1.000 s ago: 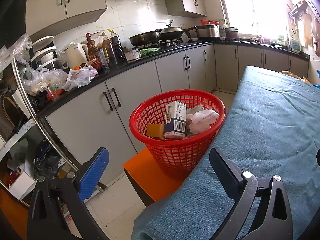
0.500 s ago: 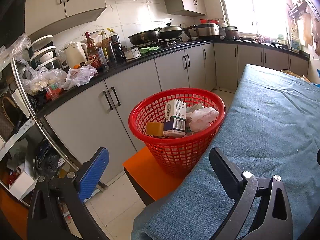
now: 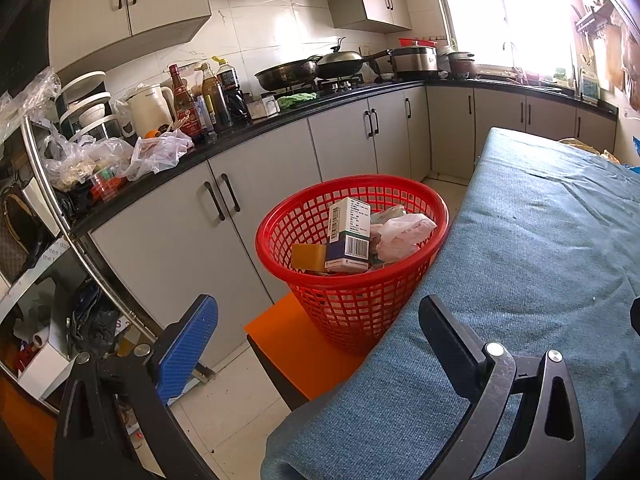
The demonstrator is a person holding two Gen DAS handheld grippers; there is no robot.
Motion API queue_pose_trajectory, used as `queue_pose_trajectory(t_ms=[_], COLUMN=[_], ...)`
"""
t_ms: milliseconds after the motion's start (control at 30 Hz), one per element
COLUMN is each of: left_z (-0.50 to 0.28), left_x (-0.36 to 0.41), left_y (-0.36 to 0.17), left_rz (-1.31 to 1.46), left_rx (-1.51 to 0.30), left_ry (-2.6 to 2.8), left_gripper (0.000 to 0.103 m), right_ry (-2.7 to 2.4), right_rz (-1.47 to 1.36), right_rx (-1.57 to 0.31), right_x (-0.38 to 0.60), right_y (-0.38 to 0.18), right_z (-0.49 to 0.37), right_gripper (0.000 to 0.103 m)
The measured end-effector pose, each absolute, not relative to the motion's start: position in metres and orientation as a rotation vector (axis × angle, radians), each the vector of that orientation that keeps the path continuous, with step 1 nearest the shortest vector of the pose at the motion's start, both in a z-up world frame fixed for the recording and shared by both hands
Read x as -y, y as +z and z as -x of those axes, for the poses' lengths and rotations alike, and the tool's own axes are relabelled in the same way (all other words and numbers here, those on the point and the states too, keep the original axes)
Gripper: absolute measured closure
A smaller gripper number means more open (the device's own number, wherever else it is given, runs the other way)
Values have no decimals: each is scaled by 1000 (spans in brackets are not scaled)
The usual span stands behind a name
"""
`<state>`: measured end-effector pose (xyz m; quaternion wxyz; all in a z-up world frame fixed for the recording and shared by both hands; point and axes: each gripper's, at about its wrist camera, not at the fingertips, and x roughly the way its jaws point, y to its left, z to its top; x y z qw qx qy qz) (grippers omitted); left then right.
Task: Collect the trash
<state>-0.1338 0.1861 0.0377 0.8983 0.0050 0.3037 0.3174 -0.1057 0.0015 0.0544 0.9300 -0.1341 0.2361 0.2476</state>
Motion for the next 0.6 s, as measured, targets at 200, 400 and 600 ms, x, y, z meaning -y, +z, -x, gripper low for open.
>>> queue_pose_trajectory(t_ms=[200,400,600], left_z=[134,134,135], left_x=[-185,-185,-185], left_y=[36,35,32], left_rz=[-10,-11,-7], left_rx=[-630,-634,-630], left_ry=[657,654,657], left_gripper=[3,3,3], right_ry=[505,503,506], right_rz=[273,272,269], right_rx=[-490,-489,-487], right_x=[-1,-1,-2], right_y=[53,53,55], right_z=[105,104,105], right_gripper=[5,5,5])
